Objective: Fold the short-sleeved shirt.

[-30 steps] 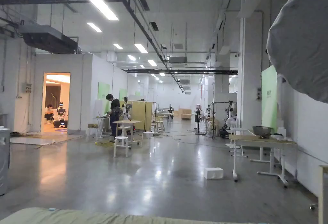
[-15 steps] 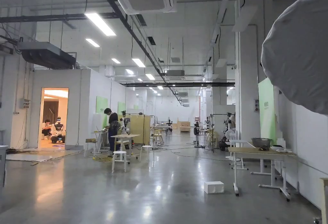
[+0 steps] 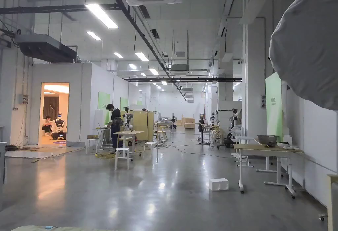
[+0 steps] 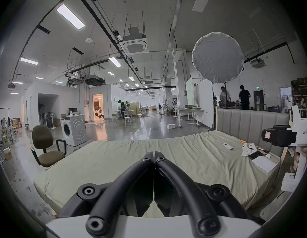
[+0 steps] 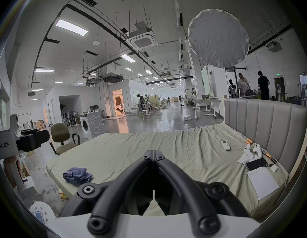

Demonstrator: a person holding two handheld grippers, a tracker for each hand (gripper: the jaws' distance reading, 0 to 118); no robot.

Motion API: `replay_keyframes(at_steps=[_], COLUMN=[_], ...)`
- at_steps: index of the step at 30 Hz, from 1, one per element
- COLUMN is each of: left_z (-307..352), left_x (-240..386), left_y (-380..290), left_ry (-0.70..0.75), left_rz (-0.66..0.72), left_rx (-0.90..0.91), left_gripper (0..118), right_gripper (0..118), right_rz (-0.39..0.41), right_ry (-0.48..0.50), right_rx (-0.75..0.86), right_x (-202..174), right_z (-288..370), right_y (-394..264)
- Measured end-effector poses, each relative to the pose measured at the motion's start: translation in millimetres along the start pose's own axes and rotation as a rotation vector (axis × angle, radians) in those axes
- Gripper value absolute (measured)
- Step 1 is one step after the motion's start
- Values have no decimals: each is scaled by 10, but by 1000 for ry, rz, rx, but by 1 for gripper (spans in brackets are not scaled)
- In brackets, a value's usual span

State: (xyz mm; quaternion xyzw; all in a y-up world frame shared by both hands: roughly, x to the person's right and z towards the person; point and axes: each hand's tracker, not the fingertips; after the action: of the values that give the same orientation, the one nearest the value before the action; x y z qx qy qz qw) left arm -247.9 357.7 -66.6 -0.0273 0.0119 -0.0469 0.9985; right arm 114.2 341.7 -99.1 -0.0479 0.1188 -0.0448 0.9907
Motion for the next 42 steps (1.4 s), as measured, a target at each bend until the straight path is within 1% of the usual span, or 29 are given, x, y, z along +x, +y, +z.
replay_keyframes(at_steps=[6,7,10,11,12,13,14,15,16,17,18,20,21,22,24,26,29,31,42], left_z=[2,4,12,10,8,8,6,-3,-5,-3,2,3,-1,-6,-9,4,0,-5,-25], left_x=[4,-3,-21,-22,-23,-22,-22,-20,-19,-22,-30,-58,-67,-73,-83,-97,-99,-90,-48], left_y=[6,8,20,15,14,16,19,19,20,23,29,36,41,42,33,38,30,32,38], left_ry=[6,5,-8,-8,-9,-8,-7,-8,-5,-1,-1,3,8,18,31,37,33,32,28], left_rz=[-3,0,17,20,20,21,21,22,27,38,55,83,89,93,91,90,88,84,52], left_rx=[-2,-1,-1,1,2,2,2,1,6,13,21,26,26,26,32,34,31,27,16], left_gripper=[0,0,2,8,22,41,62,86,100,106,109,110,115,118,118,118,118,118,118], right_gripper=[0,3,23,38,63,79,92,101,104,104,105,107,114,118,118,118,118,118,118], right_rz=[-11,-12,-27,-24,-20,-12,-1,9,16,22,27,34,37,34,18,19,-19,-30,-48], right_ry=[-5,-6,11,11,1,-8,-12,-13,-14,-15,-17,-27,-31,-37,-45,-64,-51,-58,-48], right_rx=[12,13,6,11,12,11,12,12,13,18,24,29,26,9,-10,2,-5,3,-1], right_x=[15,13,9,-4,-33,-51,-67,-81,-93,-109,-106,-118,-121,-107,-92,-60,-13,-6,22], right_z=[27,26,19,22,15,8,8,5,3,4,15,3,-16,-29,-38,-28,-35,-25,-13], right_y=[21,26,44,47,50,53,56,61,65,68,70,83,90,86,63,35,7,15,30])
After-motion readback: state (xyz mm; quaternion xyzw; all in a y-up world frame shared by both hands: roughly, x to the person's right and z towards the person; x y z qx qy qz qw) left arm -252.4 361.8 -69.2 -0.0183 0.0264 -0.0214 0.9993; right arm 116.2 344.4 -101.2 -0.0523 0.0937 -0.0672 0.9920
